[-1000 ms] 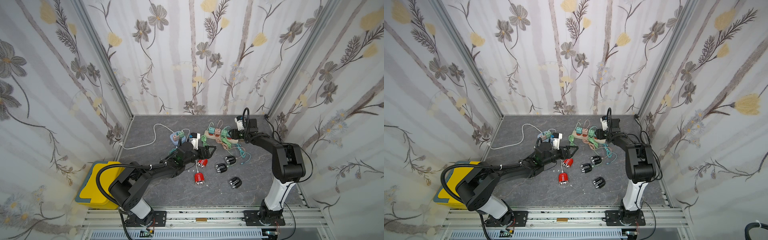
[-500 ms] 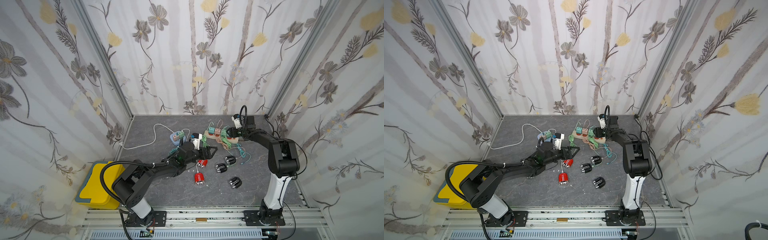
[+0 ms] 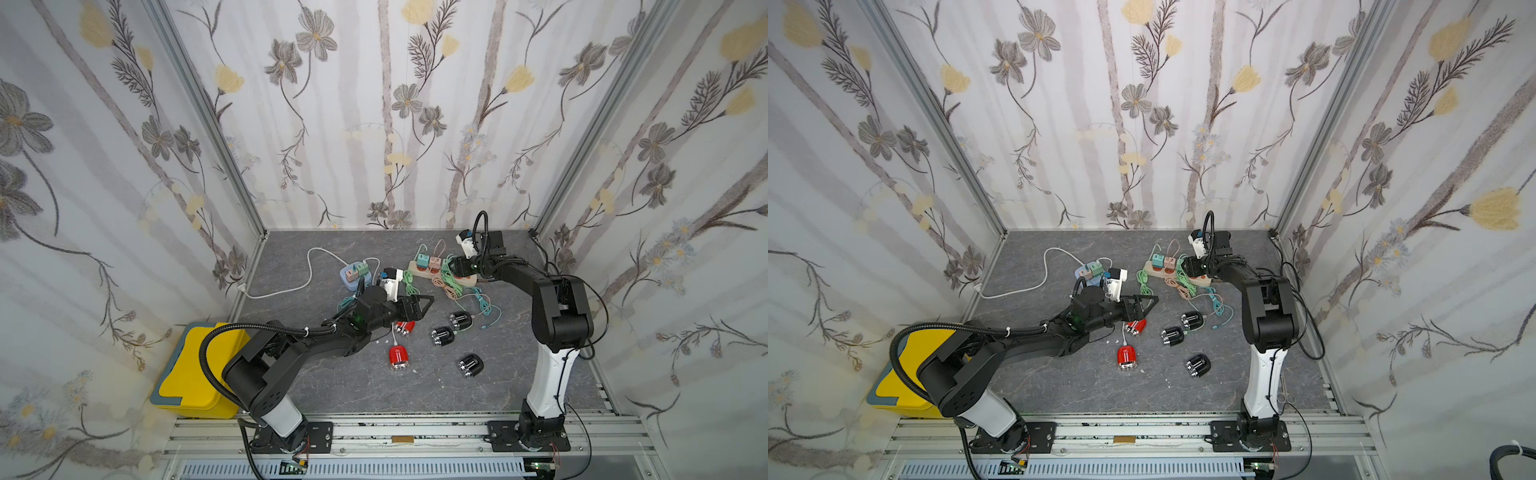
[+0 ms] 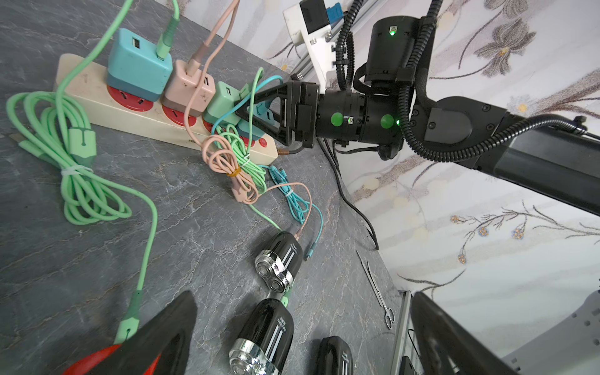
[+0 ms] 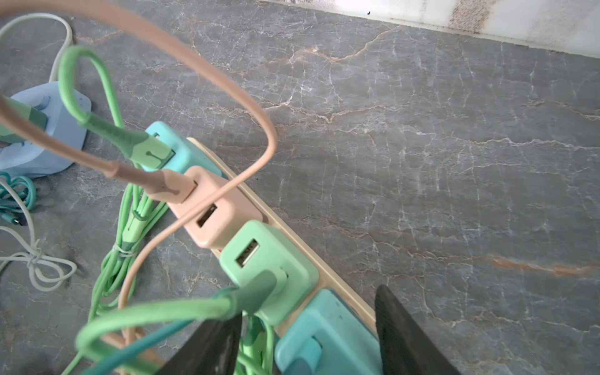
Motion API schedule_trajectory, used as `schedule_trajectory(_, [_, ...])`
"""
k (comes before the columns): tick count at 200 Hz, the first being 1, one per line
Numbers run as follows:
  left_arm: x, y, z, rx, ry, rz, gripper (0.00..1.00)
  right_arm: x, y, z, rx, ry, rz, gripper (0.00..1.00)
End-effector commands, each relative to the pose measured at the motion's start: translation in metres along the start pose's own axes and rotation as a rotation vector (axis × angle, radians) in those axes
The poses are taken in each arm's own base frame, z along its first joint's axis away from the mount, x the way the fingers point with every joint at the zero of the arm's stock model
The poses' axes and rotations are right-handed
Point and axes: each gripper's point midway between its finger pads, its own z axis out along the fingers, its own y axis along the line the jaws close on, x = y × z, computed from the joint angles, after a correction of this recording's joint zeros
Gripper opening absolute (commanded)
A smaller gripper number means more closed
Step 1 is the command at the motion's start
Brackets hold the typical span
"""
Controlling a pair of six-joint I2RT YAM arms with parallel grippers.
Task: Unplug the electric shaver
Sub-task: Adjust the socket at the center of the board.
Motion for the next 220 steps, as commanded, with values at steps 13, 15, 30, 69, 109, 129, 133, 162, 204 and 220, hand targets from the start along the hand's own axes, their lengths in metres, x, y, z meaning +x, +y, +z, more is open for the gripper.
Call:
schedule_trajectory(13, [-0.005,-0.005,0.001,0.021,-0.019,0.013,1.0,0.005,0.032,-0.008,-0.101,-0.02,0.1,0.6])
schedule_trajectory(15, [-0.004,-0.005,0.001,0.02,-0.019,0.014,1.0,0.006,0.034,-0.009,-0.106,-0.02,0.107,0.6])
schedule_trajectory(30, [-0.004,-0.003,0.001,0.014,-0.018,0.015,1.0,0.004,0.043,-0.014,-0.112,-0.038,0.128,0.59])
schedule_trajectory(69, [0.0,0.002,-0.001,-0.007,-0.008,0.024,1.0,0.013,0.078,-0.017,-0.169,0.01,0.197,0.53])
schedule_trajectory(109, [-0.002,0.001,-0.001,-0.009,-0.009,0.024,1.0,0.025,0.098,-0.016,-0.136,0.047,0.225,0.54])
schedule_trajectory(129, [-0.003,0.0,-0.001,-0.01,-0.003,0.028,1.0,0.035,0.087,-0.017,-0.044,0.067,0.217,0.54])
schedule_trajectory(133, [-0.003,0.0,-0.002,-0.013,-0.002,0.028,1.0,0.037,0.086,-0.018,-0.032,0.07,0.214,0.55])
schedule_trajectory(162, [-0.002,0.001,-0.004,-0.023,0.004,0.032,1.0,0.047,0.074,-0.025,0.042,0.087,0.155,0.55])
schedule_trajectory(204, [-0.002,0.003,-0.005,-0.031,0.009,0.03,1.0,0.044,0.074,-0.02,0.033,0.103,0.049,0.55])
schedule_trajectory(220, [-0.002,0.005,-0.006,-0.036,0.006,0.012,1.0,0.042,0.075,-0.015,0.019,0.11,0.032,0.54])
